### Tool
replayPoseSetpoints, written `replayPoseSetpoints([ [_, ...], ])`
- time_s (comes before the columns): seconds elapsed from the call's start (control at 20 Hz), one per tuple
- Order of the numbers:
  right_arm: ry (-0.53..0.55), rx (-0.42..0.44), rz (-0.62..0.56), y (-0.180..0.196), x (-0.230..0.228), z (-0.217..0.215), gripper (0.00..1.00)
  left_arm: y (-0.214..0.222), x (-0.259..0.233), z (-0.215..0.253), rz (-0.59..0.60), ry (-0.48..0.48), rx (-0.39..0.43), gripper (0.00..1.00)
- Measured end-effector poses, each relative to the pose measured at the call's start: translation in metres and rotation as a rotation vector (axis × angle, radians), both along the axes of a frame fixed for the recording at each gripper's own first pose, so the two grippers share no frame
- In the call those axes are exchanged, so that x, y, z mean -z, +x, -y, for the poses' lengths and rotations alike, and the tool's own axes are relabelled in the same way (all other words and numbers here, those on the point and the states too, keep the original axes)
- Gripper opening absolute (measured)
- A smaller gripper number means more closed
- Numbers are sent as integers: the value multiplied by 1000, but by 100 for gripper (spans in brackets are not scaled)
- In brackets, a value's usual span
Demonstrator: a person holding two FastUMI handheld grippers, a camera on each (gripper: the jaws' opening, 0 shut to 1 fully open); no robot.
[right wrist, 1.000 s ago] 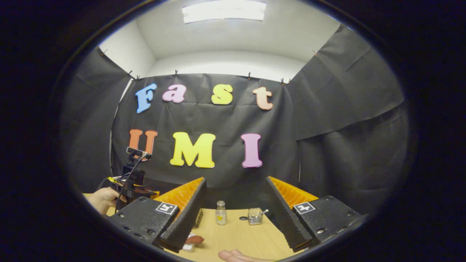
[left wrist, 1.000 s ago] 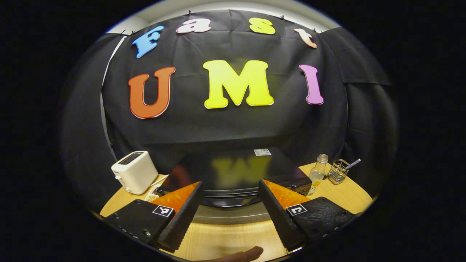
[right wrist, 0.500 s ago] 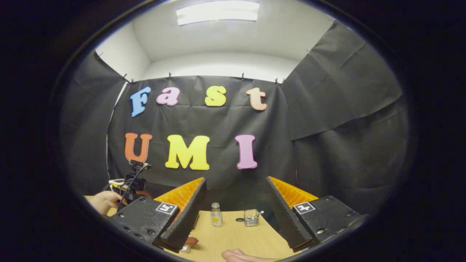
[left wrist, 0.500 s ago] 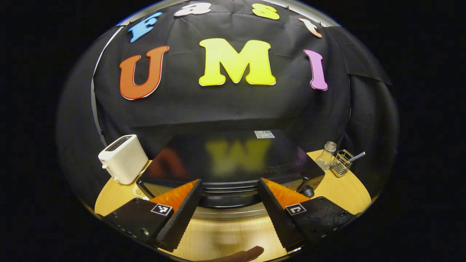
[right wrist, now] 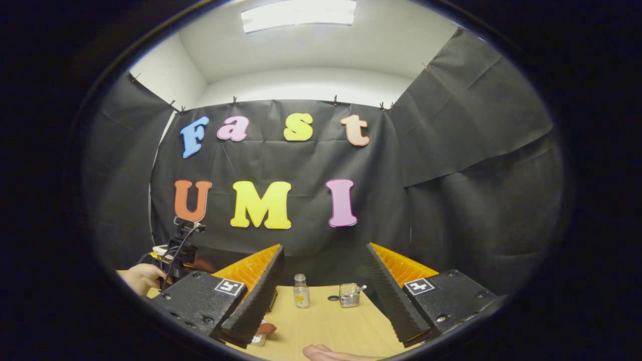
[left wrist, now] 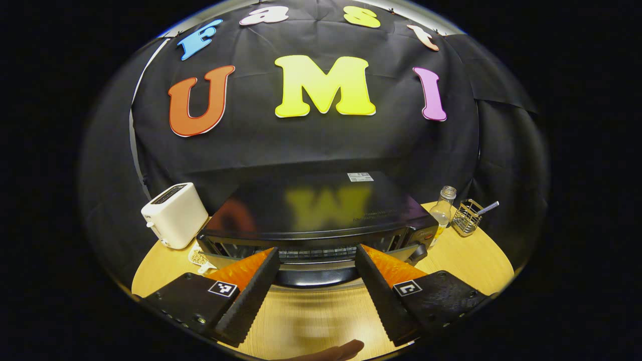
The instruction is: Open the electric oven with the left hand, put the food in, and close the electric oven.
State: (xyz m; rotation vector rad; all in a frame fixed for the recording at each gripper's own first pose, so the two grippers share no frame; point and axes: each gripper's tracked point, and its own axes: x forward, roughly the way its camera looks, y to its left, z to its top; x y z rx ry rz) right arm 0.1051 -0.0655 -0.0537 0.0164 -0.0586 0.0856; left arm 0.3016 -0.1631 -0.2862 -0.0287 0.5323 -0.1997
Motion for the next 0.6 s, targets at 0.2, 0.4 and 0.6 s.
replayPoseSetpoints([
  [0.2,3,-5,-17,1,6,-2,96,-23,5,-3,-2,7,-1,97],
  [0.4,-1,-6,-41,3,16,-5,96,-46,13,-4,0,4,-5,97],
  [0.6,-2,-14,-56,4,23,-10,96,-71,26,-5,-4,3,-2,97],
])
